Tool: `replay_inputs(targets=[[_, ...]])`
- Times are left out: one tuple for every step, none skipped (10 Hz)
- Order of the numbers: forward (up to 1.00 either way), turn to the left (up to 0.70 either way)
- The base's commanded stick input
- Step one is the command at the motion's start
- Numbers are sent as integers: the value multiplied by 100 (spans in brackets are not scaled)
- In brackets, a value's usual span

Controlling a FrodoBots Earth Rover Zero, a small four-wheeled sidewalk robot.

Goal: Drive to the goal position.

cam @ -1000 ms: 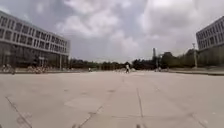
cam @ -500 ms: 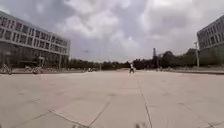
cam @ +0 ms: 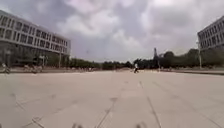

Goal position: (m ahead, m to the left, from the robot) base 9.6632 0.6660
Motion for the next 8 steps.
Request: replay_inputs(targets=[[70,0],[70,0],[70,0],[70,0],[70,0],[70,0],[70,0],[70,0]])
